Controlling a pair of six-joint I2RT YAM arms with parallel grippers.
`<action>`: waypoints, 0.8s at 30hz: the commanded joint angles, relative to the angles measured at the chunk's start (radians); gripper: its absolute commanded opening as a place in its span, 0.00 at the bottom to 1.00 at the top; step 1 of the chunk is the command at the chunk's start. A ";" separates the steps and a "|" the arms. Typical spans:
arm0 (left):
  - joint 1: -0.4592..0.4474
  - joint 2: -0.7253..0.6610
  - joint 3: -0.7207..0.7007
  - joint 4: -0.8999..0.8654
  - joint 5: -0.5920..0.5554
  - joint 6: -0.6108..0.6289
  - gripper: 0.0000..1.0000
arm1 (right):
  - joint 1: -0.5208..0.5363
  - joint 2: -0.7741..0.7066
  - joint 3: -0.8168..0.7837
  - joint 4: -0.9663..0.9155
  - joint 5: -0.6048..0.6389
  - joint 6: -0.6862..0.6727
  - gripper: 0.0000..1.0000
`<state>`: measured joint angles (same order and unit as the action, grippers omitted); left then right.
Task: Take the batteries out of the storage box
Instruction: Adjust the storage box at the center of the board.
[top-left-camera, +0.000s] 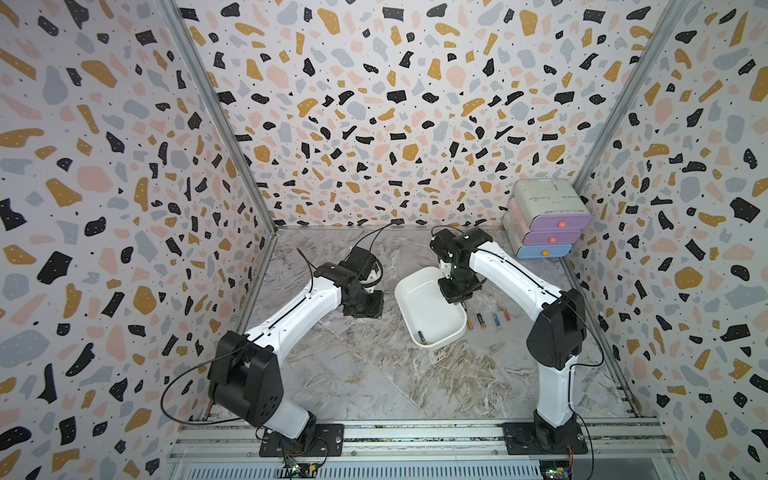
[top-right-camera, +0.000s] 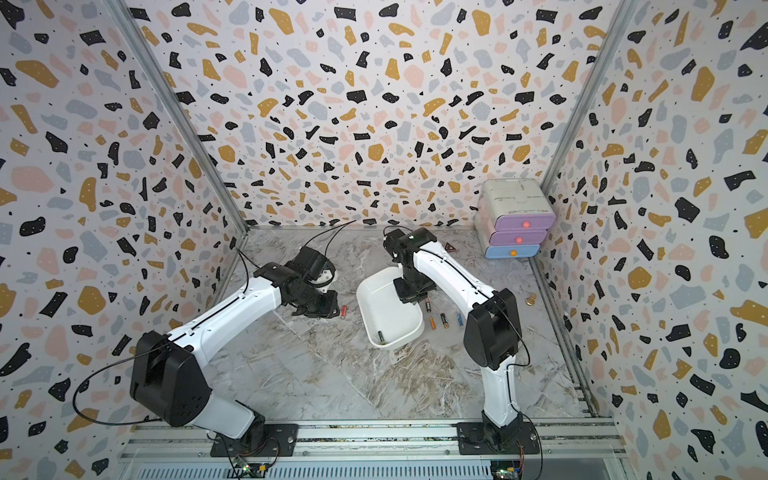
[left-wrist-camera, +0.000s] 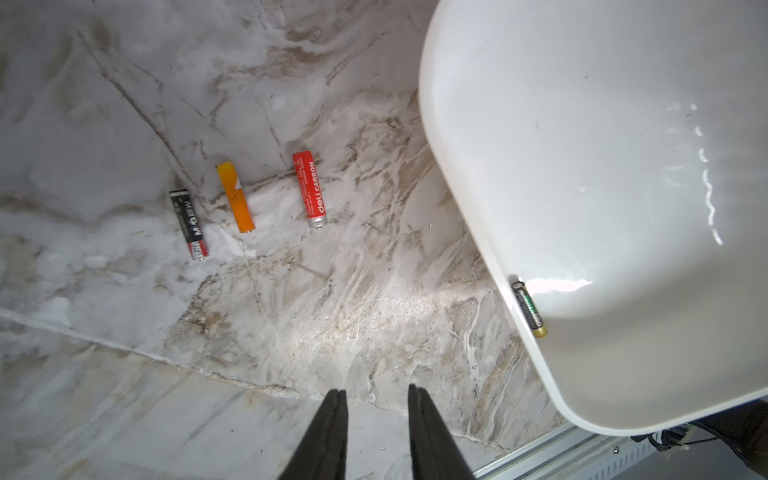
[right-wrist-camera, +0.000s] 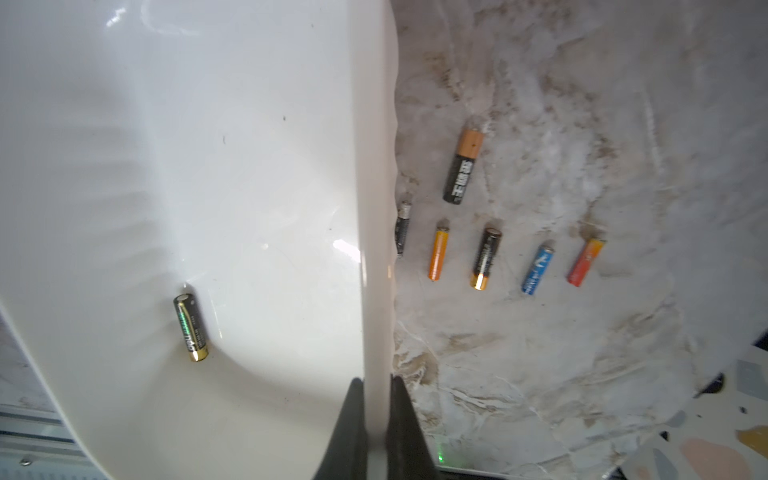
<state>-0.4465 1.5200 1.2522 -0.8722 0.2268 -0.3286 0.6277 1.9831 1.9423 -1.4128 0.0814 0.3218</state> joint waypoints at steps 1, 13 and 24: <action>0.014 -0.011 0.010 -0.029 0.010 0.030 0.30 | 0.003 0.007 0.041 -0.267 0.115 -0.041 0.00; 0.015 0.015 0.034 -0.048 0.046 0.046 0.30 | 0.086 0.055 0.033 -0.396 0.142 -0.071 0.00; 0.015 0.043 0.073 -0.057 0.102 0.062 0.30 | 0.104 0.008 0.006 -0.397 0.118 -0.065 0.00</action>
<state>-0.4339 1.5528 1.2869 -0.9199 0.3023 -0.2928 0.7258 2.0613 1.9392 -1.5944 0.2089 0.2607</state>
